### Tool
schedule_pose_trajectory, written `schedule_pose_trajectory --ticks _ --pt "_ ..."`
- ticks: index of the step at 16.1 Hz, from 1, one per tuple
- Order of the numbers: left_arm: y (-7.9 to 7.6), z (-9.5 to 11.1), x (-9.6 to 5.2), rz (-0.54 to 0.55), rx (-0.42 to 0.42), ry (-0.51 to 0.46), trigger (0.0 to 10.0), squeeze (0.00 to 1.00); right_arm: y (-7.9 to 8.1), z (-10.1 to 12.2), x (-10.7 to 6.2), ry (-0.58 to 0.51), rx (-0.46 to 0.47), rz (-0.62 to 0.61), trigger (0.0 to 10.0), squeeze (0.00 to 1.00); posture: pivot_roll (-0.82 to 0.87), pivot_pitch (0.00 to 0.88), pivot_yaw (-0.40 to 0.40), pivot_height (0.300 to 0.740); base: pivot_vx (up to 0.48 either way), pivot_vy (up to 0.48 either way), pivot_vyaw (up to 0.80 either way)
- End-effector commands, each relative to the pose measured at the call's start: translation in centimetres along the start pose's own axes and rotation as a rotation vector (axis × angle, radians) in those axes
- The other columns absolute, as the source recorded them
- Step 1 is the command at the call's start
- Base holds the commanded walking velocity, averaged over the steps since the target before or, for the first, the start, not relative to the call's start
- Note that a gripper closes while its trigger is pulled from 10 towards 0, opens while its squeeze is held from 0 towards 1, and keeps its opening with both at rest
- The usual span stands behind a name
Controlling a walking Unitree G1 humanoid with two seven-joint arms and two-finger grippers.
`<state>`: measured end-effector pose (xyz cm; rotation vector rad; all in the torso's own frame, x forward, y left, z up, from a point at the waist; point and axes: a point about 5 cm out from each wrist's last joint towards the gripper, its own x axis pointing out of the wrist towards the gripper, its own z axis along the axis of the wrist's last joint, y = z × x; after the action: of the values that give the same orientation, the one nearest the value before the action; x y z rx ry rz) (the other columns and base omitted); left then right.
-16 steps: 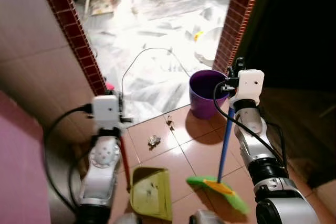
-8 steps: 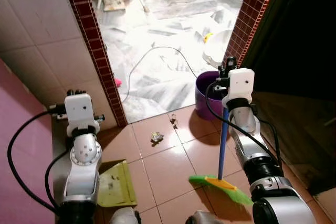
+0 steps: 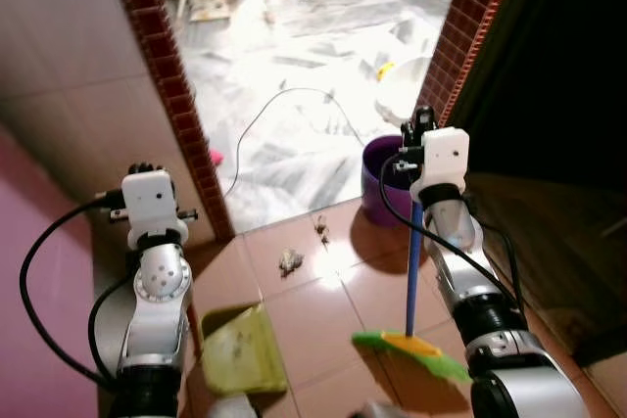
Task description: Sweep floor
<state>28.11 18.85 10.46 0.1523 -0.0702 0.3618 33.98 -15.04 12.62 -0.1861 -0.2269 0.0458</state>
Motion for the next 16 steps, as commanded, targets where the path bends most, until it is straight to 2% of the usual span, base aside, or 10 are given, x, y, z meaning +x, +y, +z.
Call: schedule_pose_trajectory --ticks 1,9,14,16 --pt "-0.15 1.75 0.63 0.008 -0.007 -0.087 10.0 0.00 -0.29 1.06 0.51 -0.047 -0.001 -0.001 10.0 0.00 -0.05 0.000 0.029 0.740 0.330 0.000 -0.56" --pt "-0.54 1.69 0.49 0.006 0.004 -0.094 10.0 0.00 0.09 1.21 0.53 -0.057 0.002 0.030 10.0 0.00 -0.05 0.000 0.030 0.740 0.348 0.000 -0.06" --pt "-0.54 1.70 0.63 0.020 0.009 -0.098 10.0 0.00 0.56 1.37 0.36 -0.070 0.004 0.060 10.0 0.00 -0.06 0.000 0.030 0.740 0.338 0.000 0.69" --pt "-0.49 1.64 0.65 0.028 0.017 -0.095 10.0 0.00 0.49 1.34 0.33 -0.069 0.006 0.067 10.0 0.00 -0.06 0.000 0.029 0.740 0.321 0.000 0.00"
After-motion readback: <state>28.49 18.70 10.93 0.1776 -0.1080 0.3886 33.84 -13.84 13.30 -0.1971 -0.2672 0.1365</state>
